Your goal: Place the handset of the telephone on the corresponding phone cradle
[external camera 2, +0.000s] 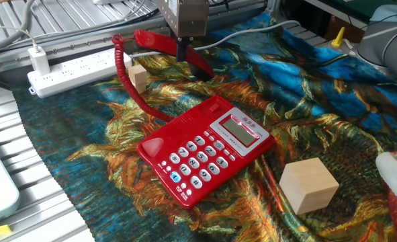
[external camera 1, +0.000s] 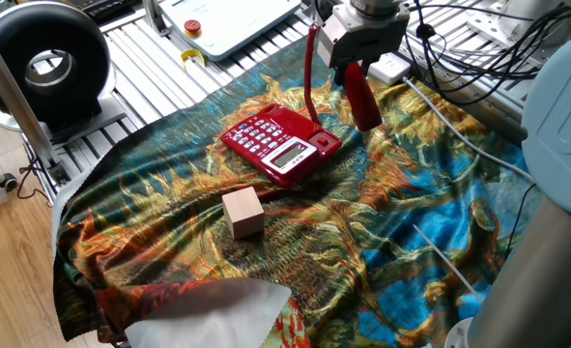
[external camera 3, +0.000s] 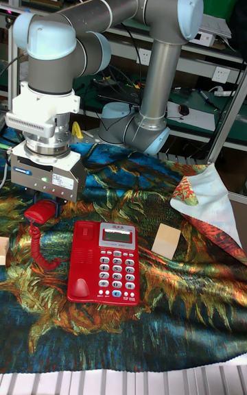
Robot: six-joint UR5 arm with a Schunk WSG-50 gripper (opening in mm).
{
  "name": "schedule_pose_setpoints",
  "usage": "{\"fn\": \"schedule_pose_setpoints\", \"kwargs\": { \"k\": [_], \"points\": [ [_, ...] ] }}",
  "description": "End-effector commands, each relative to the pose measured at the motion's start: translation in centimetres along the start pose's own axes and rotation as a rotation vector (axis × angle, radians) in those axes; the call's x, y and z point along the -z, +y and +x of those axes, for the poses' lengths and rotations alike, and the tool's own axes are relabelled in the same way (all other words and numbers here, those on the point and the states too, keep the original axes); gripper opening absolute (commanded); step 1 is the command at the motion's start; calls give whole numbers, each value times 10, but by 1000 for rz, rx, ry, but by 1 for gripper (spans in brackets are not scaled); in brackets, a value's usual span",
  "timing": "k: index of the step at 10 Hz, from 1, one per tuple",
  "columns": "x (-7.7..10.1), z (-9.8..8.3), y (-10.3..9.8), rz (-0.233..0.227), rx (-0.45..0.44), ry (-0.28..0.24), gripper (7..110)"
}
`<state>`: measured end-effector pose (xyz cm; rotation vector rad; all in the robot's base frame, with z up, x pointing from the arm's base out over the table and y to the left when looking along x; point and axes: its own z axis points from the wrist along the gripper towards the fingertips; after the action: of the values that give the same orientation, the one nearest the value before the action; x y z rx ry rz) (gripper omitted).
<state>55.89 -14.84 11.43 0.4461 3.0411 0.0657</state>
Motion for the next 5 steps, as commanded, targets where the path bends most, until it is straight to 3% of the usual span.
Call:
{"fn": "schedule_pose_setpoints", "kwargs": {
  "k": [1, 5],
  "points": [
    [1, -2, 0, -4, 3, -7, 7],
    [1, -7, -2, 2, 3, -28, 7]
  ]
}}
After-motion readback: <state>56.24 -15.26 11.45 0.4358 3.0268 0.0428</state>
